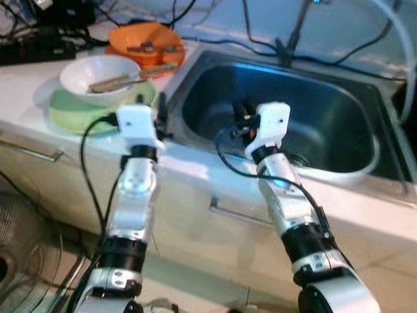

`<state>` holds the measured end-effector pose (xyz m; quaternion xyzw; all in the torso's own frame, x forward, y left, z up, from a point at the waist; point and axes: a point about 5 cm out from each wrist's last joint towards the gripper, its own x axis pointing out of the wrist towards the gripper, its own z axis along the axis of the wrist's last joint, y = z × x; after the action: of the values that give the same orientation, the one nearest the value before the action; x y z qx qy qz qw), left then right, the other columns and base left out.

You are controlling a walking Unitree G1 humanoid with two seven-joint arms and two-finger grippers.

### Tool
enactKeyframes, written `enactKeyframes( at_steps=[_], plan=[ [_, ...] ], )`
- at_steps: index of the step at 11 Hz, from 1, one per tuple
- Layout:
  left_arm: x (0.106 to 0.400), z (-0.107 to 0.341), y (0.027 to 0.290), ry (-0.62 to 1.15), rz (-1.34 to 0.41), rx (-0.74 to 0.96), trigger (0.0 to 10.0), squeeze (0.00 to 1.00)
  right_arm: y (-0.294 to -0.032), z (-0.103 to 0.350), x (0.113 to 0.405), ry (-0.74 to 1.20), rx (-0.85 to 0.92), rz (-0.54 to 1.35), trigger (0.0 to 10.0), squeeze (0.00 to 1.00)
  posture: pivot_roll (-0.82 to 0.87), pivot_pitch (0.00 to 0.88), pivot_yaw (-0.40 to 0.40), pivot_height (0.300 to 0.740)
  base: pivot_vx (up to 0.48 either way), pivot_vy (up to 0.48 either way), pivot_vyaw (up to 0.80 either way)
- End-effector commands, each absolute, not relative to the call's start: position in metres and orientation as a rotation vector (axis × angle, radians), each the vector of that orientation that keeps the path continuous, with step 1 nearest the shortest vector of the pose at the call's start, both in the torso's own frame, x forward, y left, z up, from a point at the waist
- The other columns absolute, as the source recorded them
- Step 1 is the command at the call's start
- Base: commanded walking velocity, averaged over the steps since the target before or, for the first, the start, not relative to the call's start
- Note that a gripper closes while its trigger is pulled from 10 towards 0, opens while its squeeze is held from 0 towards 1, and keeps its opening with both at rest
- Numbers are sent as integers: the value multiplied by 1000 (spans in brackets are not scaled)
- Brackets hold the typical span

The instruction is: Kitchen organization

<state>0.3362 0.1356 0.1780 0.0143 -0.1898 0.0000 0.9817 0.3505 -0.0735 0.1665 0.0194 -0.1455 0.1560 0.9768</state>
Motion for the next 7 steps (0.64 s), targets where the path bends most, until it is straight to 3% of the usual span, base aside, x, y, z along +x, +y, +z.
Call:
enactKeyframes(
  at_steps=[1, 7],
  plan=[
    [336, 179, 134, -391, -15, 37, 10000, 0, -74, 167, 350, -297, 31, 314, 10000, 0, 61, 72, -62, 740, 0, 0, 0],
    [336, 179, 134, -387, -12, 47, 10000, 0, -74, 165, 351, -280, 38, 317, 10000, 0, 61, 70, -63, 740, 0, 0, 0]
  ],
)
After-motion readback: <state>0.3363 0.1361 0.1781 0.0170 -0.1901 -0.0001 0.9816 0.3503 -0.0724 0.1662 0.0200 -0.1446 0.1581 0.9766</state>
